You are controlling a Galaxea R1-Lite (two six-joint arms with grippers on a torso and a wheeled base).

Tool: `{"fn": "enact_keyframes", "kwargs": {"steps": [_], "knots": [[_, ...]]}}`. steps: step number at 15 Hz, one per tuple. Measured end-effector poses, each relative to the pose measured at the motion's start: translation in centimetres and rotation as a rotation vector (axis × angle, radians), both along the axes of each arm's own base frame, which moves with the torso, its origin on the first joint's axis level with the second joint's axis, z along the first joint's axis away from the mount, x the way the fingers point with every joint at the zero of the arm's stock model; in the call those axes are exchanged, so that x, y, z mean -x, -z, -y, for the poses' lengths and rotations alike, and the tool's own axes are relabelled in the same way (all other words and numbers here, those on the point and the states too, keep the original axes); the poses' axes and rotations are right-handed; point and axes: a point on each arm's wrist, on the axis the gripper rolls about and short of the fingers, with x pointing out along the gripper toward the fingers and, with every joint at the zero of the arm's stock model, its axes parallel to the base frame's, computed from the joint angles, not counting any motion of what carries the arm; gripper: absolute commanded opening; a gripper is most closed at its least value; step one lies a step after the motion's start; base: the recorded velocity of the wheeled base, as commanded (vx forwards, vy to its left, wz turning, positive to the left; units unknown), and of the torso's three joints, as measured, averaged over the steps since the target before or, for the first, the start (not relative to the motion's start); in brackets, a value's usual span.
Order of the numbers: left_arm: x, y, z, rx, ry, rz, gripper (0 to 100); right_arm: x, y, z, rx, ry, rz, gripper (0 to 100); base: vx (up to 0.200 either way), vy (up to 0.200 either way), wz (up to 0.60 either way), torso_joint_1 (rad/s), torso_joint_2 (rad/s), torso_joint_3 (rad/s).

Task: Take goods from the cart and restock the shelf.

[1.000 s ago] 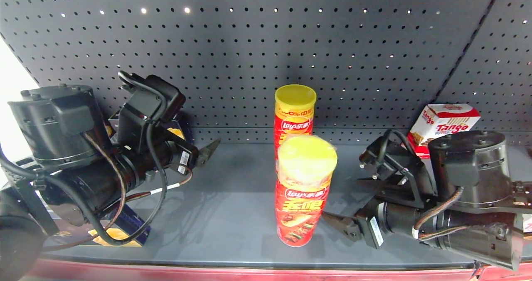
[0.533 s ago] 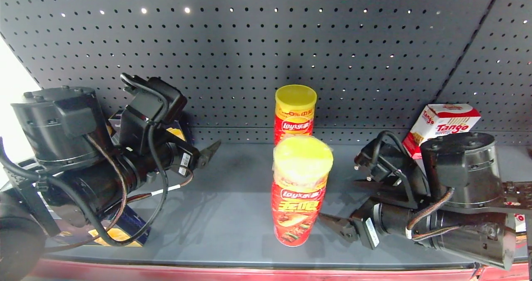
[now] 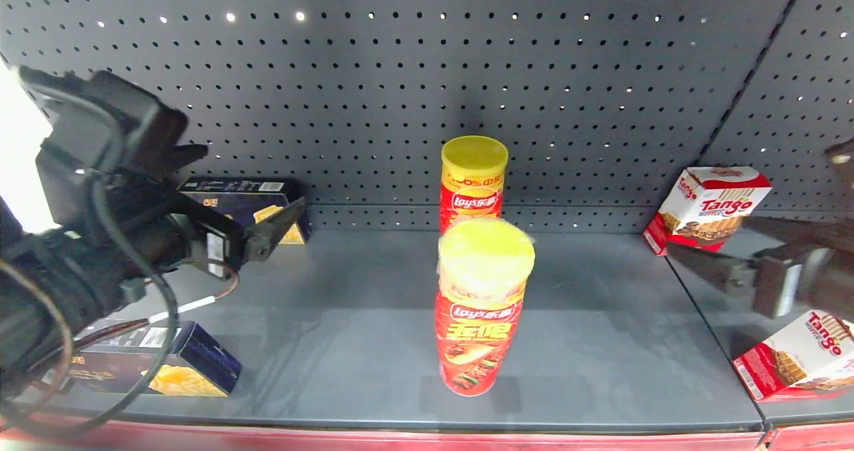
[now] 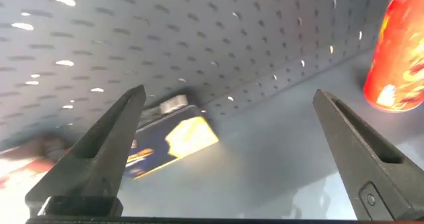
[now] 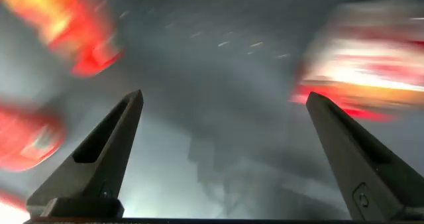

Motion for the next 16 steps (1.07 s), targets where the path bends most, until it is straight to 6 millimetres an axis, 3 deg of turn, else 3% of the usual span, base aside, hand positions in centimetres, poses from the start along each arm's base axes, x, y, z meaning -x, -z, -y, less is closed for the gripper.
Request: {"fn": "enact_keyframes", "kwargs": {"steps": [2,4,6,9,12,16], "knots": [[3.2,-0.5,-1.5,0.027,0.002,0.05,100,3.5,-1.0,2.9,-0.039,0.099,0.105,100,0.0,0.0,0.0,0.0,0.0,0.0],[6.6,-0.3,-3.1,0.052,-0.004,0.1,100,7.7,-0.4,4.7,-0.058,0.155,0.174,100,0.0,0.0,0.0,0.0,0.0,0.0],[9.8,0.8,-4.8,0.076,-0.038,0.143,100,11.8,1.9,5.9,-0.062,0.184,0.199,100,0.0,0.0,0.0,0.0,0.0,0.0],[13.2,3.1,-6.4,0.093,-0.066,0.165,100,15.9,6.4,6.7,-0.06,0.184,0.199,100,0.0,0.0,0.0,0.0,0.0,0.0],[16.0,5.5,-7.8,0.072,-0.071,0.123,100,17.4,10.5,7.0,-0.069,0.176,0.203,100,0.0,0.0,0.0,0.0,0.0,0.0],[19.5,10.4,-9.5,0.006,-0.069,0.0,100,17.2,13.8,6.9,-0.062,0.148,0.174,100,0.0,0.0,0.0,0.0,0.0,0.0]]}}
